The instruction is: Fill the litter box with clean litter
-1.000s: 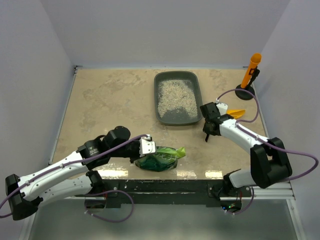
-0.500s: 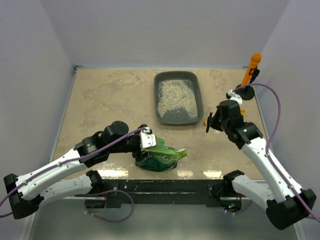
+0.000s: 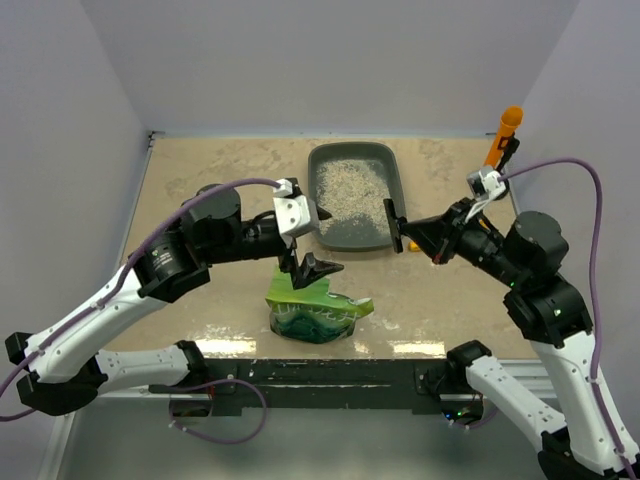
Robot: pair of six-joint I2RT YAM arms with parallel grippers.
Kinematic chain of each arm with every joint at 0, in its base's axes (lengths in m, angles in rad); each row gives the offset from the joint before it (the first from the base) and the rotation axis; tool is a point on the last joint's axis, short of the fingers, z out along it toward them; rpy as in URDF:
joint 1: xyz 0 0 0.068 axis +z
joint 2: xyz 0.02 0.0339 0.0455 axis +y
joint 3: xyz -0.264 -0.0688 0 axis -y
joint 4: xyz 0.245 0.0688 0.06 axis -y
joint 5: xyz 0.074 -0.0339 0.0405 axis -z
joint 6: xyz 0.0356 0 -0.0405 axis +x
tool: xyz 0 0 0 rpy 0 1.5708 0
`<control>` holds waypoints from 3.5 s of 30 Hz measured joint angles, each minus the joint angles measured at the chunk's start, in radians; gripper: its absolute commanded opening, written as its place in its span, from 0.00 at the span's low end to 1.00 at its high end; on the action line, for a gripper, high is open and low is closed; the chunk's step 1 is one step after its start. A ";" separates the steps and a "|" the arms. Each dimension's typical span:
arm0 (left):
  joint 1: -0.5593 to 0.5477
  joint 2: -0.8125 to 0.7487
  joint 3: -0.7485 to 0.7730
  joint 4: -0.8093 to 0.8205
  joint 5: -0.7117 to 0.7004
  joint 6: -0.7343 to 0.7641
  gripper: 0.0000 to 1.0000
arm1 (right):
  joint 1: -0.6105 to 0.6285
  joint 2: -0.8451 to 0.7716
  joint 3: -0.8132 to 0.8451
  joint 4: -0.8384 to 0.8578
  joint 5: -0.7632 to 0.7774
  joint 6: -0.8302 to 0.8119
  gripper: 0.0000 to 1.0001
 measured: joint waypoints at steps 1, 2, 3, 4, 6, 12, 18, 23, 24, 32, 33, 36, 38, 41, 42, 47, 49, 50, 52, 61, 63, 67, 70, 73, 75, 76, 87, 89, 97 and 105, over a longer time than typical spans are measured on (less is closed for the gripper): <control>0.000 0.003 0.000 0.013 0.027 -0.022 1.00 | 0.000 -0.008 0.001 0.008 -0.040 -0.009 0.00; 0.000 0.006 -0.001 0.028 0.060 -0.053 1.00 | 0.000 -0.017 0.001 0.016 -0.089 -0.019 0.00; 0.000 0.009 -0.001 0.046 0.086 -0.079 1.00 | 0.000 -0.027 0.002 0.028 -0.136 -0.027 0.00; 0.000 0.011 -0.001 0.071 0.111 -0.112 1.00 | 0.000 -0.036 0.002 0.045 -0.183 -0.030 0.00; 0.002 0.015 -0.001 0.126 0.152 -0.178 1.00 | 0.000 -0.060 0.003 0.082 -0.267 -0.030 0.00; 0.007 0.000 -0.106 0.394 0.246 -0.355 1.00 | 0.000 -0.084 0.070 0.162 -0.420 -0.022 0.00; 0.033 -0.047 -0.312 0.650 0.254 -0.558 1.00 | 0.000 -0.083 0.076 0.248 -0.498 0.018 0.00; 0.068 -0.045 -0.347 0.768 0.263 -0.639 1.00 | 0.000 -0.084 0.035 0.365 -0.544 0.087 0.00; 0.068 -0.046 -0.347 0.778 0.258 -0.645 1.00 | 0.000 -0.084 0.022 0.385 -0.549 0.098 0.00; 0.068 -0.048 -0.350 0.823 0.218 -0.681 0.91 | 0.000 -0.048 -0.077 0.529 -0.587 0.193 0.00; 0.068 -0.050 -0.353 0.825 0.218 -0.681 0.90 | 0.000 -0.041 -0.082 0.543 -0.591 0.204 0.00; 0.068 -0.059 -0.364 0.826 0.219 -0.682 0.82 | 0.000 -0.024 -0.087 0.579 -0.597 0.227 0.00; 0.068 -0.063 -0.371 0.836 0.219 -0.682 0.78 | 0.000 -0.016 -0.091 0.611 -0.598 0.245 0.00; 0.068 -0.066 -0.375 0.854 0.228 -0.687 0.68 | 0.000 -0.010 -0.111 0.661 -0.603 0.275 0.00; 0.068 -0.066 -0.375 0.863 0.235 -0.688 0.65 | 0.000 -0.008 -0.119 0.677 -0.605 0.284 0.00; 0.068 -0.063 -0.376 0.896 0.261 -0.700 0.50 | 0.000 0.009 -0.154 0.754 -0.620 0.343 0.00; 0.068 -0.061 -0.381 0.911 0.271 -0.705 0.48 | 0.000 0.018 -0.159 0.778 -0.620 0.361 0.00; 0.068 -0.060 -0.385 0.920 0.276 -0.705 0.46 | 0.001 0.023 -0.159 0.787 -0.620 0.368 0.00; 0.068 -0.053 -0.391 0.931 0.286 -0.706 0.42 | 0.004 0.029 -0.160 0.810 -0.620 0.384 0.00; 0.068 -0.042 -0.405 0.953 0.312 -0.722 0.41 | 0.048 0.055 -0.161 0.862 -0.619 0.408 0.00; 0.068 -0.042 -0.405 0.955 0.316 -0.722 0.40 | 0.067 0.060 -0.164 0.867 -0.614 0.408 0.00; 0.068 -0.042 -0.405 0.956 0.324 -0.722 0.34 | 0.121 0.076 -0.165 0.867 -0.590 0.403 0.00; 0.070 -0.043 -0.405 0.958 0.332 -0.723 0.10 | 0.154 0.089 -0.165 0.864 -0.566 0.394 0.00; 0.072 -0.047 -0.405 0.952 0.346 -0.723 0.00 | 0.164 0.097 -0.165 0.860 -0.549 0.384 0.00; 0.073 -0.047 -0.406 0.952 0.348 -0.723 0.00 | 0.166 0.096 -0.165 0.853 -0.541 0.377 0.09; 0.073 -0.048 -0.406 0.951 0.349 -0.722 0.00 | 0.167 0.093 -0.164 0.849 -0.539 0.372 0.20; 0.077 -0.065 -0.405 0.899 0.349 -0.718 0.00 | 0.171 0.064 -0.056 0.548 -0.428 0.172 0.65; 0.077 -0.064 -0.404 0.870 0.344 -0.718 0.00 | 0.171 0.061 -0.023 0.508 -0.426 0.137 0.65; 0.077 -0.060 -0.365 0.750 0.306 -0.718 0.00 | 0.171 0.070 -0.002 0.481 -0.449 0.089 0.65; 0.077 -0.049 -0.328 0.686 0.286 -0.719 0.00 | 0.171 0.122 -0.006 0.488 -0.475 0.090 0.64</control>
